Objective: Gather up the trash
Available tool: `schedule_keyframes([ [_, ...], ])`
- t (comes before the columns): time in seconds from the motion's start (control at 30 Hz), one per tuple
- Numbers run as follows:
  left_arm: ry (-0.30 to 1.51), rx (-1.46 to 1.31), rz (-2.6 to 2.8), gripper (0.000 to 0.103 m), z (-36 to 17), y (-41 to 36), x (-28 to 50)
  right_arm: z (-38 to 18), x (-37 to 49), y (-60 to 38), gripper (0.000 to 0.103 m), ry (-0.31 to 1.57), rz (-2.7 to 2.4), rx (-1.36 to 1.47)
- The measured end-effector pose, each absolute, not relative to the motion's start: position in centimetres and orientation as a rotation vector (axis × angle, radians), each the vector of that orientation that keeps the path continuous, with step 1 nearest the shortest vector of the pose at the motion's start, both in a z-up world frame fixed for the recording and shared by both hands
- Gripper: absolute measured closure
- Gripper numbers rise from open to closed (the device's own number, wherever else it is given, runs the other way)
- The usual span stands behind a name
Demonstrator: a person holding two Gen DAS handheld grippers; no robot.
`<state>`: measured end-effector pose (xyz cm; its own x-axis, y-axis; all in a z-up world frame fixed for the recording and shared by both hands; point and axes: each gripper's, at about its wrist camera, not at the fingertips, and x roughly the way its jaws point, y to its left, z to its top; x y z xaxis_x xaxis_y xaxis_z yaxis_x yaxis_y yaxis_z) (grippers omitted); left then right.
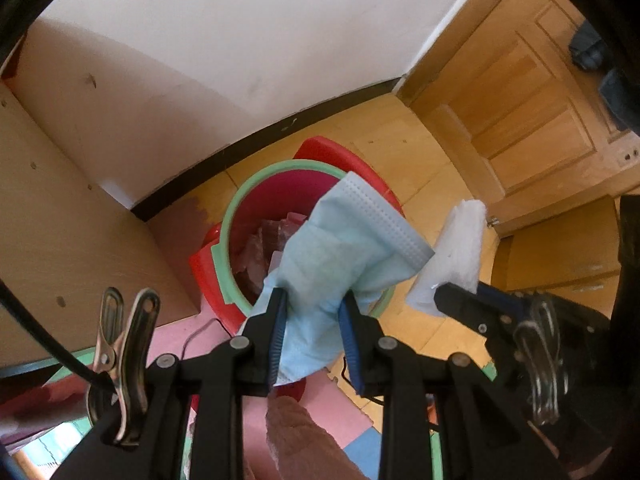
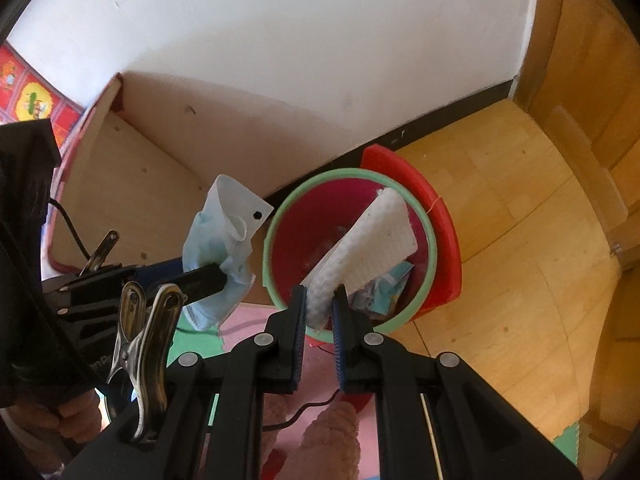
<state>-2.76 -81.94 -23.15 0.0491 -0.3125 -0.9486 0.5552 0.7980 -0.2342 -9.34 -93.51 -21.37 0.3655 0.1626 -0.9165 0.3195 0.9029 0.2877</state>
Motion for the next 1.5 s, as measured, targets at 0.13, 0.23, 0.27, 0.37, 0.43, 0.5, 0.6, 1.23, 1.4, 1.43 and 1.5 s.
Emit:
schedule_keyframes([
  [0.13, 1.383, 0.214, -0.668, 0.076, -24.7, -82.8, -1.9, -22.9, -8.3, -93.6, 0.09, 1.219, -0.097, 0.449],
  [0.23, 1.387, 0.215, -0.672, 0.075, -25.3, -83.4, -1.5, -23.7, -7.7, -93.7, 0.09, 1.224, -0.083, 0.45],
  [0.27, 1.388, 0.213, -0.673, 0.075, -25.4, -83.6, -1.5, -23.9, -7.6, -93.9, 0.09, 1.224, -0.082, 0.452],
  [0.37, 1.382, 0.213, -0.672, 0.073, -25.4, -83.7, -1.3, -24.1, -7.6, -94.1, 0.084, 1.223, -0.075, 0.467],
  [0.43, 1.379, 0.22, -0.666, 0.065, -25.3, -83.8, -1.4, -24.2, -7.6, -94.5, 0.077, 1.222, -0.075, 0.474],
  [0.5, 1.38, 0.221, -0.662, 0.062, -25.4, -83.7, -1.4, -24.2, -7.5, -95.0, 0.071, 1.22, -0.073, 0.476],
  [0.6, 1.384, 0.215, -0.659, 0.059, -25.2, -83.9, -1.3, -24.2, -7.4, -95.4, 0.066, 1.216, -0.079, 0.475],
  [1.23, 1.36, 0.185, -0.64, 0.059, -21.1, -81.9, -4.3, -20.7, -10.6, -94.4, 0.066, 1.172, -0.023, 0.469],
  [1.4, 1.323, 0.211, -0.657, 0.059, -18.4, -80.7, -5.5, -18.7, -11.7, -93.0, 0.066, 1.14, 0.021, 0.456],
  [1.43, 1.315, 0.208, -0.662, 0.059, -17.7, -80.3, -5.7, -18.3, -11.9, -92.8, 0.066, 1.134, 0.027, 0.457],
  [1.5, 1.301, 0.198, -0.671, 0.059, -16.6, -79.5, -6.1, -17.2, -12.1, -92.1, 0.066, 1.116, 0.04, 0.452],
])
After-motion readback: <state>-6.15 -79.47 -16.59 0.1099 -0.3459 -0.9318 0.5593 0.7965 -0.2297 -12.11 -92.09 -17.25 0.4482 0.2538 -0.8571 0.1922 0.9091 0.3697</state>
